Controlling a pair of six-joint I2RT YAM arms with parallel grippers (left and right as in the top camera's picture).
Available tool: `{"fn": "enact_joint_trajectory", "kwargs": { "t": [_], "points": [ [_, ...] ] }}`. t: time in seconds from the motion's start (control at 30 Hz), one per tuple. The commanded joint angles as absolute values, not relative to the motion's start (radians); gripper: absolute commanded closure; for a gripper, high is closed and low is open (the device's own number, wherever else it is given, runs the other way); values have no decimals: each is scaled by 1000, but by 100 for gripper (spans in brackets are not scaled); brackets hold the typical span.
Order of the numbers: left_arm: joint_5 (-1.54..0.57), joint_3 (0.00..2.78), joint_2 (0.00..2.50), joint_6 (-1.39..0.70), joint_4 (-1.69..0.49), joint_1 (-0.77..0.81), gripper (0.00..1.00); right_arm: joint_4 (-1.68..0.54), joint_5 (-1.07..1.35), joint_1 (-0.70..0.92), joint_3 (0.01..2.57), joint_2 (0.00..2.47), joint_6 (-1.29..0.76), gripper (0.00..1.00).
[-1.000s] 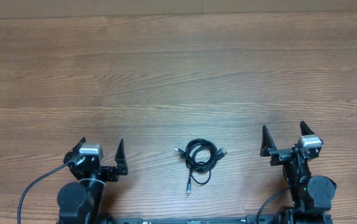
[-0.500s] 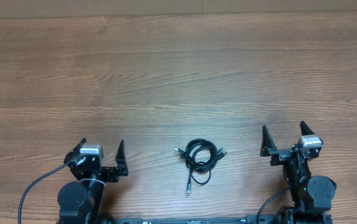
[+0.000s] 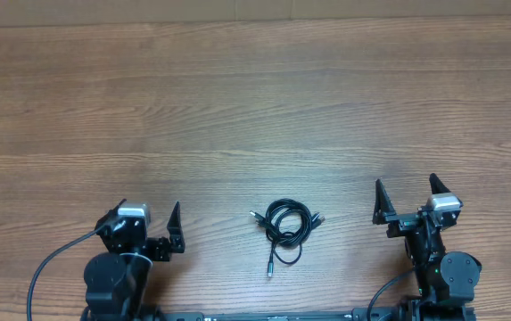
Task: Untangle cables
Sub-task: 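Move the left gripper forward over the black cable coil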
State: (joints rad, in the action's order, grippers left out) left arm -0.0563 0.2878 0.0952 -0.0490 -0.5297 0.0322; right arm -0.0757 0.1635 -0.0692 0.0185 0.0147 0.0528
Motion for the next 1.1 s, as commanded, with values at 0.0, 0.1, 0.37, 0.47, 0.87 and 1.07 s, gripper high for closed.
{"fn": "enact_joint_trajectory", "kwargs": {
  "t": [0.0, 0.1, 0.37, 0.47, 0.87, 1.07],
  "points": [
    [-71, 342, 152, -28, -527, 27, 0, -73, 151, -61, 8, 3, 57, 0],
    [-75, 373, 207, -25, -528, 27, 0, -73, 151, -61, 8, 3, 57, 0],
    [-170, 540, 383, 9, -608, 27, 0, -73, 151, -61, 8, 3, 57, 0],
    [-249, 620, 474, 60, -669, 27, 0, -73, 151, -61, 8, 3, 57, 0],
    [-443, 951, 923, 121, -982, 46, 0, -73, 151, -61, 8, 3, 57, 0],
    [-435, 1063, 1092, 152, -1086, 168, 0, -73, 151, -61, 8, 3, 57, 0]
  ]
}}
